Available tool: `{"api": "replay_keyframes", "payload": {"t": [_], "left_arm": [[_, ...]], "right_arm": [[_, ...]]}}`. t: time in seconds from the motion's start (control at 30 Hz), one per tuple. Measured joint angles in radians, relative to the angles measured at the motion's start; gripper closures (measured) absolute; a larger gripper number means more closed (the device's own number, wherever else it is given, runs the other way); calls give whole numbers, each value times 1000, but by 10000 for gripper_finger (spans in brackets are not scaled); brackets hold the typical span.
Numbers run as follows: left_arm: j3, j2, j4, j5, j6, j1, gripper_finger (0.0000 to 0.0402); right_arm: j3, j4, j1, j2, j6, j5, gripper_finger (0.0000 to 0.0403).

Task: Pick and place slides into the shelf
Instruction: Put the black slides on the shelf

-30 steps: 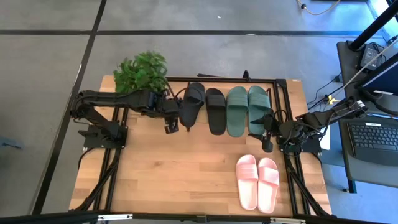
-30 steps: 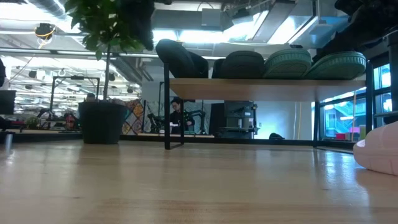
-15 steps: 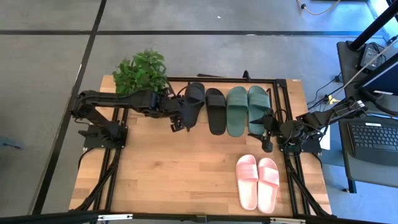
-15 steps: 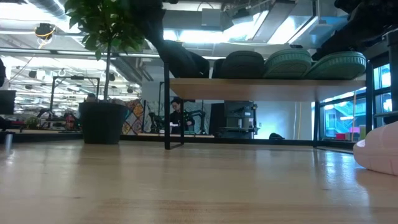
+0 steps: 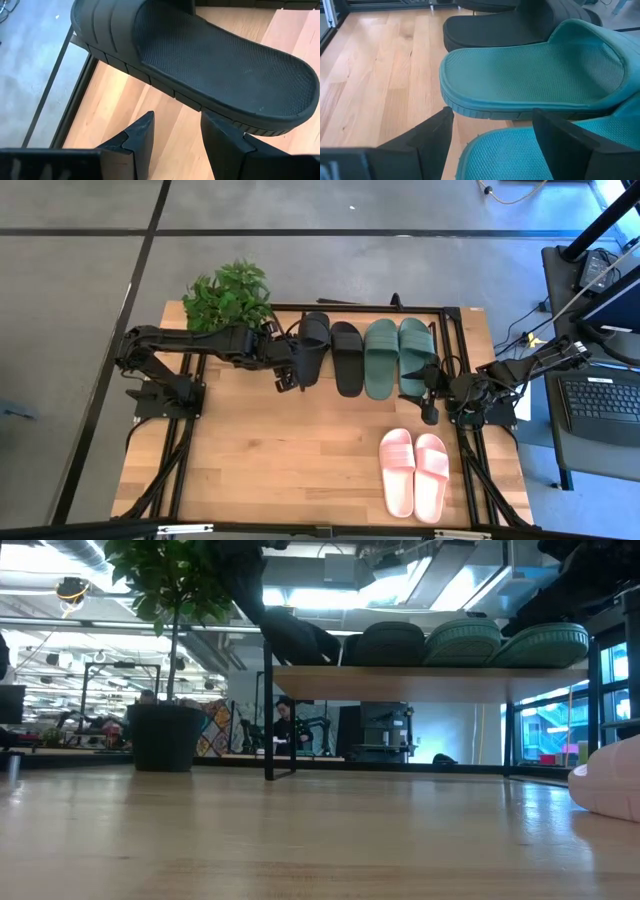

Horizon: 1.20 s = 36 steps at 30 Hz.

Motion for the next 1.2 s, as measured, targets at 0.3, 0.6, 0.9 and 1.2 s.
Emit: {"api": "replay_keyframes", "payload": {"t": [0.3,0.6,0.9,1.2], "left_arm": [[0,0,0,1,-44,16,248],[-1,36,-46,30,-48,44,248],[-1,66,-14,31,-26,44,248],[0,64,36,33,-18,44,248]], "right_arm": [[0,0,0,0,-1,0,132],[0,0,0,0,-3,0,132],[0,-1,0,-2,-3,0,132],[0,-1,0,-2,-5,0,132]]}}
